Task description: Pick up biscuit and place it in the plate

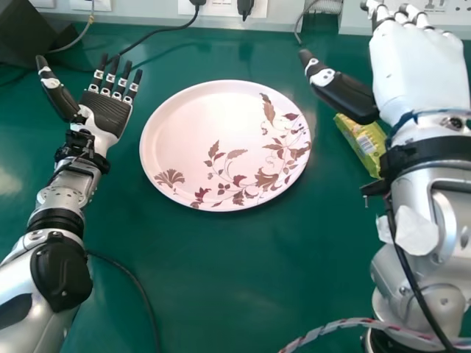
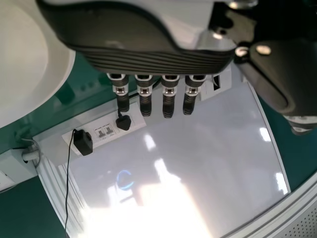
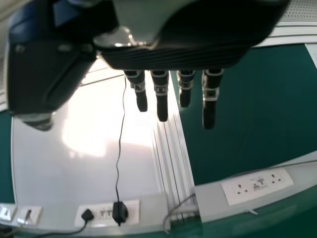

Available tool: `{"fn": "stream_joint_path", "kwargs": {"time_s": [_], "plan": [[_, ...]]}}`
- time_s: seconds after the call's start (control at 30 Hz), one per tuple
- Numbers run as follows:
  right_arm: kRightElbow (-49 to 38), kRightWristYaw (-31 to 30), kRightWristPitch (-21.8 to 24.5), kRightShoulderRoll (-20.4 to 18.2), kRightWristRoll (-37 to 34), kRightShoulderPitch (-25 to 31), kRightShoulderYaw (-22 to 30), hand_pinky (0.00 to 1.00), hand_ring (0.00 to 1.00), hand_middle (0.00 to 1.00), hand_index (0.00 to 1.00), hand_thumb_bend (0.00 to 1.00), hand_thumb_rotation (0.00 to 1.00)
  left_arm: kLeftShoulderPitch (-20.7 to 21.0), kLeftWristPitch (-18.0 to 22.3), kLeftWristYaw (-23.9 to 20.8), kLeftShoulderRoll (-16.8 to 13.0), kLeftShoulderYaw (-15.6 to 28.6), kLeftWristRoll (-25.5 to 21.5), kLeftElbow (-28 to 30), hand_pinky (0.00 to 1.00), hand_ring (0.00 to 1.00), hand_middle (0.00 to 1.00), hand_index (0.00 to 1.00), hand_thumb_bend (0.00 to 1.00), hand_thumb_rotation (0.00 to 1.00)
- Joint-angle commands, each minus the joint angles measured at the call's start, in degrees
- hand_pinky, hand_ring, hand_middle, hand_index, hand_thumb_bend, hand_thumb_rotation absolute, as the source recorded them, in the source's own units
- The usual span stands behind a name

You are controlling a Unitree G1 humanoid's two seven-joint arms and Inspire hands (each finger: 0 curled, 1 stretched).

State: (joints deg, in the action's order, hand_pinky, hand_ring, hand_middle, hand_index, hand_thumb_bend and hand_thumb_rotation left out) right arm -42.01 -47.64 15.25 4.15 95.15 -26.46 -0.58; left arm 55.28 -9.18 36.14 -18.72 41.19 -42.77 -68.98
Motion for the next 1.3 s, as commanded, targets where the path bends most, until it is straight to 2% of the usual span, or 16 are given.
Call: {"fn": "stream_joint_path", "kwargs": {"time_s": [0.0, 0.3, 0.47, 0.8, 1.0, 1.27], "plan": [[0.8, -0.8, -0.5, 0.8, 0.3, -0.9, 0.6, 0.76, 0.85, 0.92, 1.00, 0.90, 0.54, 0.4, 0.5, 0.5, -0.3, -0.2, 0.6, 0.0, 1.00, 1.00, 1.00, 1.00, 1.00, 0.64], [4.3, -2.3, -0.1, 3.2, -0.4, -2.1, 2.2, 0.75, 0.85, 0.92, 1.00, 0.88, 0.54, 0.4, 0.3, 0.0, -0.3, -0.2, 0.9, 0.4, 1.00, 1.00, 1.00, 1.00, 1.00, 0.68], [5.7, -2.8, 0.5, 4.0, -0.9, -2.4, 2.8, 0.76, 0.86, 0.92, 1.00, 0.90, 0.55, 0.3, -0.1, 0.6, -0.1, 0.1, 1.0, 0.5, 1.00, 1.00, 1.00, 1.00, 1.00, 0.66], [7.6, -2.8, 2.4, 4.3, -0.3, -2.7, 3.1, 0.85, 0.94, 1.00, 1.00, 0.95, 0.65, 0.0, 1.2, 4.8, -0.3, 0.3, 1.0, 0.1, 1.00, 1.00, 1.00, 1.00, 1.00, 0.66], [8.7, -2.2, 3.5, 4.4, -0.3, -2.5, 2.9, 0.89, 0.99, 1.00, 1.00, 0.95, 0.64, 0.0, 1.9, 5.5, -0.3, 0.1, 1.3, 0.0, 1.00, 1.00, 1.00, 1.00, 1.00, 0.63], [10.7, -2.7, 4.3, 5.5, -1.6, -2.6, 3.2, 0.90, 1.00, 1.00, 1.00, 0.94, 0.65, 0.1, 1.4, 5.0, -0.2, 0.2, 1.0, 0.2, 1.00, 1.00, 1.00, 1.00, 1.00, 0.65]]}}
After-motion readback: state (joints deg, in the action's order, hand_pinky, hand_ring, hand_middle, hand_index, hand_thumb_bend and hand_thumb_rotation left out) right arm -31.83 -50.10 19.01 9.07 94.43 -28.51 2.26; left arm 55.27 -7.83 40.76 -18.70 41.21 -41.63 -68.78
